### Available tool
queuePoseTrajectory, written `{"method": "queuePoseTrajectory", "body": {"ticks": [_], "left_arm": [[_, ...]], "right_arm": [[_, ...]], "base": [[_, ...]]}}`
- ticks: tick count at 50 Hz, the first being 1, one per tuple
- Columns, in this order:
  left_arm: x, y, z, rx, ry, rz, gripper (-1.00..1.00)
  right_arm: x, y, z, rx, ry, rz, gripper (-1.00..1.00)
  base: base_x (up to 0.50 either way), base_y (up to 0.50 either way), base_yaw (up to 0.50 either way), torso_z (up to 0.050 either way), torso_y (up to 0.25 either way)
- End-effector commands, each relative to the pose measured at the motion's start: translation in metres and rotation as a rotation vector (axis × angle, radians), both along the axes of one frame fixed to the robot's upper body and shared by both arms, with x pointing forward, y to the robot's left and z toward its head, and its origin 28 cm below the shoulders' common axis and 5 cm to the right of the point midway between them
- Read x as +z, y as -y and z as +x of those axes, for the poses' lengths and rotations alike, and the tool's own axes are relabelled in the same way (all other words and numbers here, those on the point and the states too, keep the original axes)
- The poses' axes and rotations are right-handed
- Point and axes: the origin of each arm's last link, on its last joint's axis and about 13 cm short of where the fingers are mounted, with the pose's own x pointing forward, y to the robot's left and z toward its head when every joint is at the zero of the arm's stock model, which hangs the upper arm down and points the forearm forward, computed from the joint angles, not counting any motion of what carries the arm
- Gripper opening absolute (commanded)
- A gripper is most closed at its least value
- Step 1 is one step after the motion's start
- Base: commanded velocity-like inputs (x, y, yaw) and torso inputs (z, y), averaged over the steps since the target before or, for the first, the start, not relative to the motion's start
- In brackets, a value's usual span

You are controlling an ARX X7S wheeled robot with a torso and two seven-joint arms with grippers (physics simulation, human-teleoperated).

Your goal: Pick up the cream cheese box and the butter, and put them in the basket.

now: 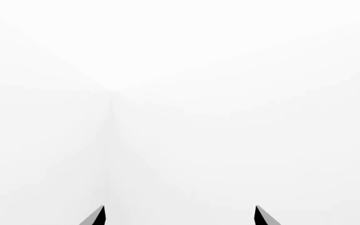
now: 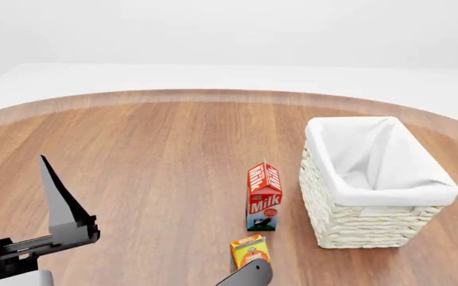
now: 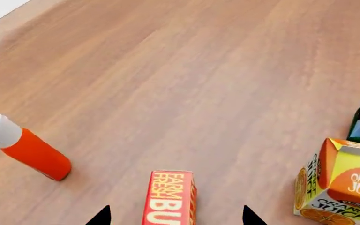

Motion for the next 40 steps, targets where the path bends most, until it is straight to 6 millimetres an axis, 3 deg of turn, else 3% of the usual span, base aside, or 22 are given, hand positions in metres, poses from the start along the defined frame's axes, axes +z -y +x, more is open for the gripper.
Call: {"method": "queuePoseTrajectory", "body": {"ticks": [1, 12, 40], "left_arm": [[0.0, 0.0, -0.001, 0.002, 0.001, -0.001, 1.0], [0.0, -0.001, -0.001, 0.005, 0.001, -0.002, 1.0], [-0.002, -0.002, 0.001, 0.004, -0.007, -0.007, 1.0]], "right_arm": [[-0.012, -0.003, -0.002, -0.009, -0.021, -0.029, 1.0], [-0.018, -0.007, -0.009, 0.03, -0.032, -0.048, 1.0], [-0.029, -0.009, -0.002, -0.005, -0.103, -0.054, 1.0]], "base": [[0.0, 0.0, 0.0, 0.0, 0.0], [0.0, 0.0, 0.0, 0.0, 0.0], [0.0, 0.0, 0.0, 0.0, 0.0]]}}
